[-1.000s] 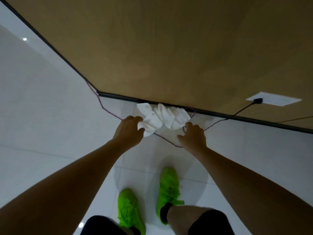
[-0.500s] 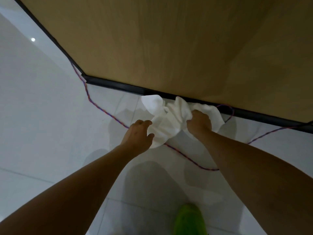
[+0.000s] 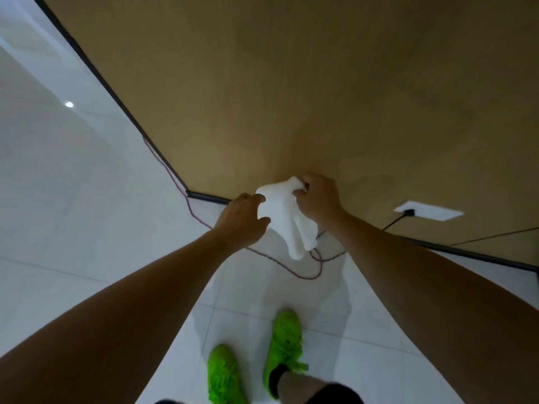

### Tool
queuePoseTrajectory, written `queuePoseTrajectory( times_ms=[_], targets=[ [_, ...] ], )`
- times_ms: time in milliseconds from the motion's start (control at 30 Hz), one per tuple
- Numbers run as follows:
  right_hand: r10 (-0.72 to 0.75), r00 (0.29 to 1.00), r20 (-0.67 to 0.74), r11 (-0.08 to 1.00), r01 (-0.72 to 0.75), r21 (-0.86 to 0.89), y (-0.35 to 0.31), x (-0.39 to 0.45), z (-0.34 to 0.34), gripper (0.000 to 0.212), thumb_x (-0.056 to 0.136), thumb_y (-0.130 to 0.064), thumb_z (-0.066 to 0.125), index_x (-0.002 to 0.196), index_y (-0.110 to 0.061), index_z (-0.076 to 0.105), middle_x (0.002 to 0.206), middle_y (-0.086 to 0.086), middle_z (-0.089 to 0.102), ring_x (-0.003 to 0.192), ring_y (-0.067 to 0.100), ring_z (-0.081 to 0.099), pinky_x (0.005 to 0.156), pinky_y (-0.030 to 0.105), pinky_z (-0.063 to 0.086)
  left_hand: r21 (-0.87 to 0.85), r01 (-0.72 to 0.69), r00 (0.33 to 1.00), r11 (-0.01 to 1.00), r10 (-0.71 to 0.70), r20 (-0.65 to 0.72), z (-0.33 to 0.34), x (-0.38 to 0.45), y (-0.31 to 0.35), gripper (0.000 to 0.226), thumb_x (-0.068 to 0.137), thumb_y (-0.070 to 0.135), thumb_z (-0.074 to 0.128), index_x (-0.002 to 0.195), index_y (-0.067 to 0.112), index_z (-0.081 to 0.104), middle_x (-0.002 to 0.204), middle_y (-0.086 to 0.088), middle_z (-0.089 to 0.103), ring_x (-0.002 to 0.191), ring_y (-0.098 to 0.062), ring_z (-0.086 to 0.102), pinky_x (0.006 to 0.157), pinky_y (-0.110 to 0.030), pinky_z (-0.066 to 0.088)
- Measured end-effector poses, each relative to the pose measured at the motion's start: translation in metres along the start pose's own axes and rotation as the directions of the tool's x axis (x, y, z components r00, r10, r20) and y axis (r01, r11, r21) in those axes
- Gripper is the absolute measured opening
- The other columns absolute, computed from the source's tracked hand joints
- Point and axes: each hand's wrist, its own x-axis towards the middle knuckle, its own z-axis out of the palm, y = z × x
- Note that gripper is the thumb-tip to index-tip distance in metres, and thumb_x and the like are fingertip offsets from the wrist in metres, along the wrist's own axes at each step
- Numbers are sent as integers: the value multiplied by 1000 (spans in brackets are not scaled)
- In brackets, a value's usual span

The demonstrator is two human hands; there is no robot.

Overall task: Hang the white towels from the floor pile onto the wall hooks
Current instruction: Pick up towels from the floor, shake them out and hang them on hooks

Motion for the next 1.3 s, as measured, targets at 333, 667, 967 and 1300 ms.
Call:
queuePoseTrajectory(
  times_ms=[333,667,967,1300],
  targets=[
    [-260,958,-119,965,263,16,-242,-114,-278,12,91,-19,55,80,-23,57,76,-12,56,65,1,51,54,17,36,-74,-381,905,922,355,-235,-277,-137,192,62,77,50,74,131,29,53,123,6,61,111,-15,54,83,-25,38],
    [-385,879,-282,915,324,-239,-367,-313,-403,39,66,-50,84,86,-22,65,81,-11,60,70,-1,57,50,5,37,250,-595,580,764,623,-524,-457,-318,242,17,84,18,71,101,15,73,98,-4,69,93,-18,60,81,-25,43],
    [-359,755,-549,923,202,-327,-396,-391,-423,29,65,-23,87,80,-16,63,75,-6,56,71,11,54,52,20,36,359,-601,455,714,675,-581,-505,-405,239,19,93,15,56,111,11,62,107,-14,64,99,-30,59,81,-33,46],
    [-200,889,-412,943,288,165,-414,-431,-454,27,81,-22,75,99,-5,63,91,5,69,68,12,71,48,22,51,531,-290,322,796,604,-729,-509,-422,267,35,87,40,64,111,14,61,108,-10,59,104,-31,53,79,-36,43]
  ],
)
